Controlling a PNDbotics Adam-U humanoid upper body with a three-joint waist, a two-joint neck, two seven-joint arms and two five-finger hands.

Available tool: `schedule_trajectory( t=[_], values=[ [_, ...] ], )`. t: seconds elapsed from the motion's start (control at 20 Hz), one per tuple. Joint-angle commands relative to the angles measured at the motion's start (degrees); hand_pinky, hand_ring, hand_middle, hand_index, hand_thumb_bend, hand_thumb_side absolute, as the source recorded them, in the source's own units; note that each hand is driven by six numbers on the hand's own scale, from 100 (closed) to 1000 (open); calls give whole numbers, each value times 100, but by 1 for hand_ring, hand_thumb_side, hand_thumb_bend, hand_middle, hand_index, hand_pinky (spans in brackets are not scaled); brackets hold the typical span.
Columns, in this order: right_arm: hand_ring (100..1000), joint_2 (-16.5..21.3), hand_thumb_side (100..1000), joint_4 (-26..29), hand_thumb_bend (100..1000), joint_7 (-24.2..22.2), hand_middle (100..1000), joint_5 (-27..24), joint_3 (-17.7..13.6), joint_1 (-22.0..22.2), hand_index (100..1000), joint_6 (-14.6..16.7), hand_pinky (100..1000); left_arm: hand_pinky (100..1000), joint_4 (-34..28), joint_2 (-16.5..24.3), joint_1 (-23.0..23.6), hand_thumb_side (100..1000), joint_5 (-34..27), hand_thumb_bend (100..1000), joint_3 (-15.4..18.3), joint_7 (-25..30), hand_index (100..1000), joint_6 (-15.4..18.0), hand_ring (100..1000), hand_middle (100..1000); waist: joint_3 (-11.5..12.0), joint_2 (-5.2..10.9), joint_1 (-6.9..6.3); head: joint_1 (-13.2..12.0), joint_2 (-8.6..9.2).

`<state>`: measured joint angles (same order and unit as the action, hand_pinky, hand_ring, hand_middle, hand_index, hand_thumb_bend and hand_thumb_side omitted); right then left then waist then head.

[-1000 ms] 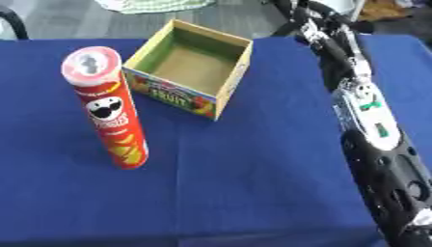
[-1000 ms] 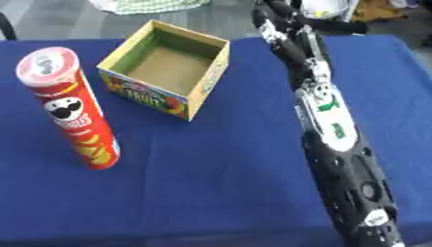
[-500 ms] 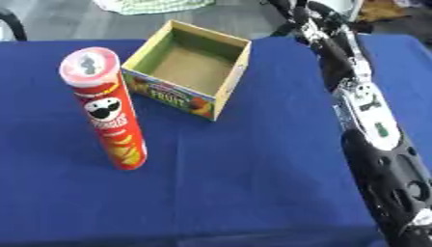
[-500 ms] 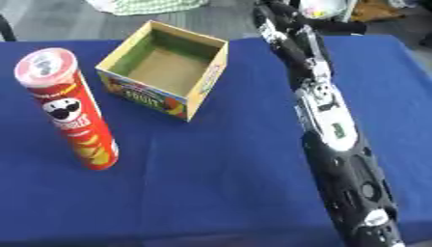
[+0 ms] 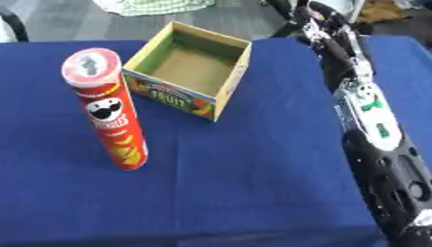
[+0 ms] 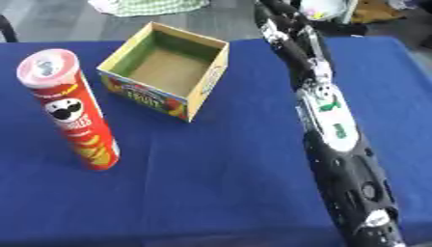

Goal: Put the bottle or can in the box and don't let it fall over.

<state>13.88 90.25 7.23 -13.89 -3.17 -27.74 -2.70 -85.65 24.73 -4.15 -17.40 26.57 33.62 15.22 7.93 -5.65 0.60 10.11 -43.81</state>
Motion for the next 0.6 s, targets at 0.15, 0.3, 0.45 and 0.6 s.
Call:
schedule_trajectory(
  t=[0.15, 0.3, 0.45, 0.6],
  values=[
    [1000, 75, 374, 86, 450, -12, 1000, -27, -21, -105, 827, 0, 802, 1000, -47, 216, -268, 881, 138, 803, -306, 119, 976, -156, 858, 742, -18, 82, -23, -60, -31],
    [1000, 66, 374, 87, 449, -16, 1000, -29, -19, -106, 828, -1, 802, 1000, -56, 176, -398, 872, 212, 768, -480, 202, 975, -226, 856, 740, -32, 83, -25, -101, -31],
    [1000, 55, 374, 86, 449, -19, 1000, -31, -17, -103, 827, -2, 802, 1000, -67, 125, -513, 872, 213, 768, -633, 212, 978, -293, 845, 738, -45, 85, -28, -133, -31],
    [1000, 44, 374, 84, 448, -23, 1000, -35, -14, -95, 827, -2, 802, 1000, -46, 107, -614, 869, 204, 754, -786, 212, 974, -377, 846, 736, -60, 90, -33, -160, -31]
  ],
)
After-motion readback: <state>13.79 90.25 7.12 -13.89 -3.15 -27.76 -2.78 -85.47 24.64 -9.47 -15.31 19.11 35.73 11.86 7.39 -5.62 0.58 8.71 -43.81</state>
